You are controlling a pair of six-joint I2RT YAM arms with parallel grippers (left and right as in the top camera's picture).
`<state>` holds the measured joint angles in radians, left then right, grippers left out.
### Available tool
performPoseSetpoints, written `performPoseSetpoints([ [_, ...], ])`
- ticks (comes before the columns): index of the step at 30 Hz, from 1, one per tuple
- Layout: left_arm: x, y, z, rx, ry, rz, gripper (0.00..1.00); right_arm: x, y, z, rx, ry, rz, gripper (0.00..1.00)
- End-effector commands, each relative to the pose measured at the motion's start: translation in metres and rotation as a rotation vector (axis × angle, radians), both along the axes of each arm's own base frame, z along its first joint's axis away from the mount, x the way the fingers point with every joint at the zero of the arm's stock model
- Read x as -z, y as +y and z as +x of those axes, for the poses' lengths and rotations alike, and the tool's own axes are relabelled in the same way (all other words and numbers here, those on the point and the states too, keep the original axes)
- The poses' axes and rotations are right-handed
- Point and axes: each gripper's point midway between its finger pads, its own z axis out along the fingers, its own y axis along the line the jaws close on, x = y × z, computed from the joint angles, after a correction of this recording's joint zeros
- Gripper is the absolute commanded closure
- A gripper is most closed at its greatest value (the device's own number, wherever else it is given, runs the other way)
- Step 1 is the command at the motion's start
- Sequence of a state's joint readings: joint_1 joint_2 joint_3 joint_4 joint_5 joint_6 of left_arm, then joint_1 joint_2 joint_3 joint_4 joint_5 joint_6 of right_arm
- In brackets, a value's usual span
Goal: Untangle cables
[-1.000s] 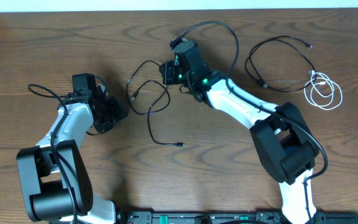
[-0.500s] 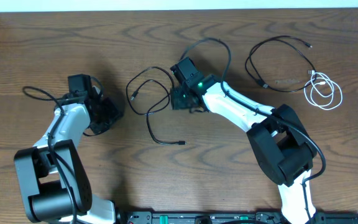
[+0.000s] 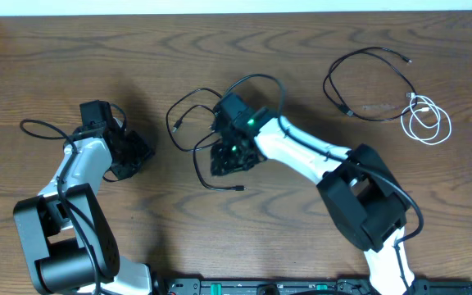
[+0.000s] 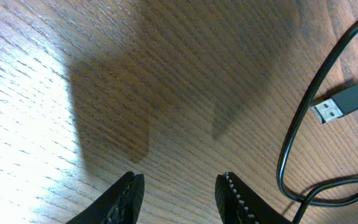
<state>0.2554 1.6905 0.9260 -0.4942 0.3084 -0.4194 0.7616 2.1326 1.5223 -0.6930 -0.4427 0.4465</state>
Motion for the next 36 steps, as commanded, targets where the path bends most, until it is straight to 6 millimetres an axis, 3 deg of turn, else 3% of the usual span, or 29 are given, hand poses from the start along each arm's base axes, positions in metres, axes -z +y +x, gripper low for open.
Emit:
performPoseSetpoints([
  [1, -0.001, 0.002, -0.004, -0.012, 0.006, 0.004, 0.57, -0.005, 0.017, -0.018, -0.100, -0.014, 0.042, 0.50],
  [6, 0.000, 0.009, -0.008, -0.048, 0.021, -0.003, 0.58, -0.002, 0.025, -0.030, -0.153, -0.049, 0.025, 0.48],
  [15, -0.002, 0.025, -0.016, -0.137, 0.029, -0.079, 0.58, 0.002, 0.038, -0.035, -0.178, -0.078, 0.035, 0.55],
  [21, -0.002, 0.028, -0.018, -0.149, 0.027, -0.093, 0.58, 0.007, 0.047, -0.031, -0.174, -0.083, 0.071, 0.76],
  [30, -0.002, 0.028, -0.018, -0.149, 0.030, -0.094, 0.58, 0.021, 0.050, -0.032, -0.133, -0.028, 0.078, 0.80],
  [36, -0.002, 0.028, -0.018, -0.148, 0.031, -0.094, 0.58, 0.008, 0.069, -0.018, -0.098, -0.043, 0.188, 0.92],
])
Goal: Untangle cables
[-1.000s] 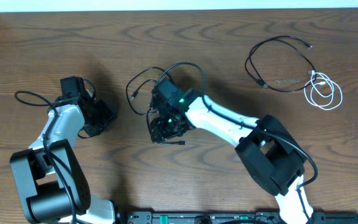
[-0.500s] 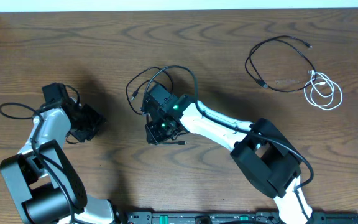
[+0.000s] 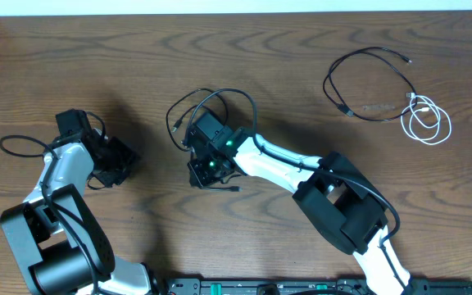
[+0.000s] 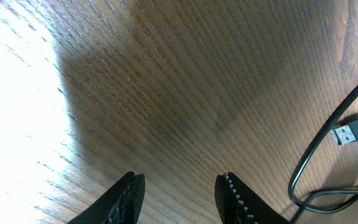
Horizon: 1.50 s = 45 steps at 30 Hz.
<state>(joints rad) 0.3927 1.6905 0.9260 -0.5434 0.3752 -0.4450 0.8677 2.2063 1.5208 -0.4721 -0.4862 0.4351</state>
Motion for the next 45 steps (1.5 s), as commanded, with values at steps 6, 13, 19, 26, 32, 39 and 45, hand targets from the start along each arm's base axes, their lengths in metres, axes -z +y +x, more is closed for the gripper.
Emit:
performPoseSetpoints([
  [6, -0.001, -0.001, -0.003, -0.001, -0.001, -0.010, 0.58, -0.042, 0.047, 0.026, 0.018, -0.066, 0.277, 0.99],
  [13, -0.001, -0.001, -0.003, -0.001, -0.001, -0.010, 0.58, -0.140, 0.090, 0.091, 0.124, -0.411, 0.667, 0.99],
  [19, -0.002, -0.002, -0.002, 0.000, -0.003, -0.014, 0.58, -0.122, 0.054, 0.158, 0.467, -0.627, 0.463, 0.99],
  [26, -0.004, -0.009, 0.000, 0.009, -0.021, -0.053, 0.58, -0.078, 0.047, 0.168, 0.515, -0.640, 0.383, 0.99],
  [32, -0.004, -0.009, 0.000, 0.012, -0.022, -0.053, 0.58, -0.057, 0.051, 0.173, 0.521, -0.653, 0.401, 0.65],
  [39, -0.004, -0.009, 0.000, 0.012, -0.023, -0.052, 0.58, -0.061, 0.049, 0.179, 0.321, -0.774, 0.308, 0.60],
  [45, -0.005, -0.011, 0.001, 0.018, -0.025, -0.051, 0.58, -0.094, 0.036, 0.195, 0.257, -0.647, 0.137, 0.55],
])
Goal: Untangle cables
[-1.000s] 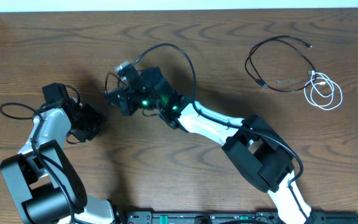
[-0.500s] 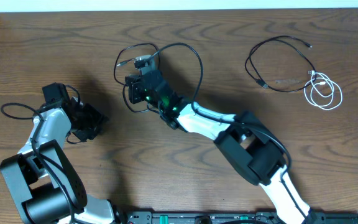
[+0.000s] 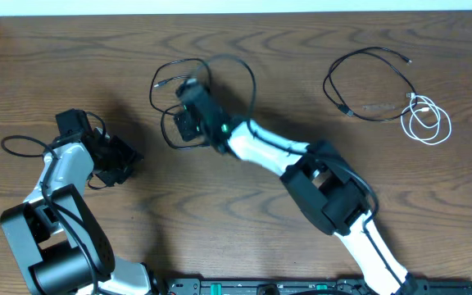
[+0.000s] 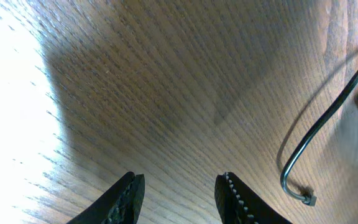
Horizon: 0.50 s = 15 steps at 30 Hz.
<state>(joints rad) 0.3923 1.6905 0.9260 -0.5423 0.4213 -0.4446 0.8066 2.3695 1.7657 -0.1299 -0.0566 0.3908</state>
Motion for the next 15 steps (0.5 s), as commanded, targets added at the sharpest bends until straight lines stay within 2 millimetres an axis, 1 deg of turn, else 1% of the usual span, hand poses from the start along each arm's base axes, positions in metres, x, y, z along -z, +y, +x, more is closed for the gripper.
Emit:
performPoseSetpoints([
  [1, -0.002, -0.004, -0.001, 0.012, -0.009, -0.009, 0.58, -0.074, 0.002, 0.032, -0.026, -0.084, 0.041, 0.55],
  [3, -0.002, -0.006, 0.000, 0.020, -0.011, -0.008, 0.58, -0.095, -0.004, 0.040, -0.022, -0.092, 0.030, 0.55],
  [4, -0.002, -0.008, 0.000, 0.024, -0.011, -0.008, 0.58, -0.105, -0.008, 0.045, -0.019, -0.096, 0.023, 0.56],
  [5, -0.002, -0.009, 0.001, 0.028, -0.013, -0.007, 0.58, -0.111, -0.012, 0.047, -0.019, -0.097, 0.018, 0.59],
  [6, -0.002, -0.010, 0.001, 0.032, -0.013, -0.007, 0.58, -0.116, -0.014, 0.048, -0.028, -0.097, 0.018, 0.67],
  [7, -0.002, -0.011, 0.002, 0.036, -0.014, -0.006, 0.58, -0.118, -0.015, 0.049, -0.039, -0.094, 0.024, 0.78],
  [8, -0.002, -0.012, 0.002, 0.040, -0.016, -0.006, 0.58, -0.118, -0.016, 0.050, -0.045, -0.088, 0.032, 0.91],
  [9, -0.002, -0.013, 0.003, 0.044, -0.017, -0.005, 0.58, -0.115, -0.018, 0.052, -0.042, -0.084, 0.031, 0.99],
  [11, -0.002, -0.015, 0.004, 0.051, -0.020, -0.004, 0.59, -0.105, -0.017, 0.054, -0.048, -0.083, 0.018, 0.99],
  [12, -0.002, -0.016, 0.004, 0.055, -0.021, -0.004, 0.63, -0.101, -0.016, 0.055, -0.056, -0.090, 0.012, 0.99],
  [15, -0.003, -0.019, 0.005, 0.064, -0.023, -0.003, 0.74, -0.078, -0.007, 0.057, -0.067, -0.086, 0.007, 0.99],
])
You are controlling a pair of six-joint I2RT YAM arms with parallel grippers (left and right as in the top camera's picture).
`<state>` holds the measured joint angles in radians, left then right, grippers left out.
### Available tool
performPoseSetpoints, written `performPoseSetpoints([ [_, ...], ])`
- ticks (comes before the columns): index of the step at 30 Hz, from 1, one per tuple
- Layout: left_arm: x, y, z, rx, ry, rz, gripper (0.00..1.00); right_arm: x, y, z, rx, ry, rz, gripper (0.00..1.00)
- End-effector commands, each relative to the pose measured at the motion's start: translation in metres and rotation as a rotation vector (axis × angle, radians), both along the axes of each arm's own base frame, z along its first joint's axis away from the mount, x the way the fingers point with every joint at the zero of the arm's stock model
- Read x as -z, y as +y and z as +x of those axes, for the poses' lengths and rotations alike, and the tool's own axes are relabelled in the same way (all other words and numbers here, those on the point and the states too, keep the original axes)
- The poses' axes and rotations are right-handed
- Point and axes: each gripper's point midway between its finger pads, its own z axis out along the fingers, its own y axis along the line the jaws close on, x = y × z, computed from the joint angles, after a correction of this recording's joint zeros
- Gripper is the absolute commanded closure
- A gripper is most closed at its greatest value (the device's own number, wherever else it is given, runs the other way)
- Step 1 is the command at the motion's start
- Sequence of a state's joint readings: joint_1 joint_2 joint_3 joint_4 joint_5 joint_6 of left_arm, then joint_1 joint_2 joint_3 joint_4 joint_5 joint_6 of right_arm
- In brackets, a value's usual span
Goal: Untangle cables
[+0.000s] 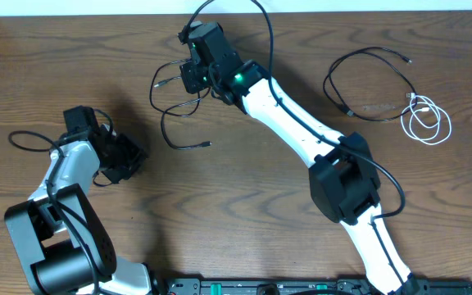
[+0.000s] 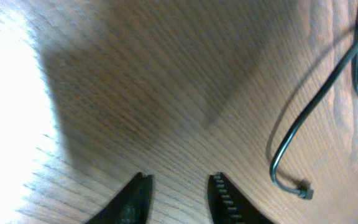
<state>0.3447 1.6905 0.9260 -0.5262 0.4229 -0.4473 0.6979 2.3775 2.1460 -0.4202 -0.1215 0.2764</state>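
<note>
My right gripper (image 1: 193,72) is near the far edge of the table. It looks shut on a tangled black cable (image 1: 169,105) that hangs in loops round it. One loop (image 1: 262,20) arches over the arm, and a free end (image 1: 206,145) trails on the wood. My left gripper (image 1: 135,156) sits low at the left, open and empty, a short way from that end. In the left wrist view the left gripper (image 2: 179,183) is open over bare wood. The cable's curve (image 2: 303,115) and small plug (image 2: 303,191) lie to its right.
A separate black cable (image 1: 367,82) lies coiled at the back right, with a white cable (image 1: 428,121) beside it. The right arm (image 1: 293,123) stretches diagonally across the middle of the table. A thin black lead (image 1: 27,139) loops beside the left arm.
My right gripper has moved toward the table's far edge with the black cable, stretching its loops out. The left gripper has shifted slightly and its jaws stand a little narrower.
My right gripper was first on the black tangle at mid-table, then further left with it. Then it was toward the back, and now it is near the far edge. The left gripper drew back to the left early and stayed open and empty.
</note>
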Motion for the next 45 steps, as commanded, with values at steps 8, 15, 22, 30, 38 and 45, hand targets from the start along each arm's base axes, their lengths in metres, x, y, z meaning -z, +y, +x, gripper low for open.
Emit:
performPoseSetpoints([
  [8, -0.014, -0.028, 0.008, 0.108, -0.095, -0.127, 0.92, 0.100, 0.027, -0.001, -0.062, 0.038, -0.047, 0.99],
  [15, -0.032, -0.059, 0.021, 0.268, -0.235, -0.220, 0.92, 0.136, 0.023, -0.007, -0.064, 0.090, -0.090, 0.99],
  [22, -0.028, -0.067, 0.022, 0.306, -0.227, -0.179, 0.92, 0.167, -0.001, -0.037, -0.067, 0.245, -0.220, 0.99],
  [30, -0.020, -0.066, 0.023, 0.305, -0.192, -0.105, 0.92, 0.194, -0.029, -0.107, -0.150, 0.560, -0.333, 0.99],
  [38, -0.019, -0.092, 0.016, 0.363, -0.162, -0.124, 0.92, 0.192, -0.022, -0.125, -0.191, 0.633, -0.297, 0.99],
  [45, -0.002, -0.098, -0.022, 0.312, 0.063, -0.071, 0.92, 0.192, -0.022, -0.124, -0.189, 0.630, -0.298, 0.99],
])
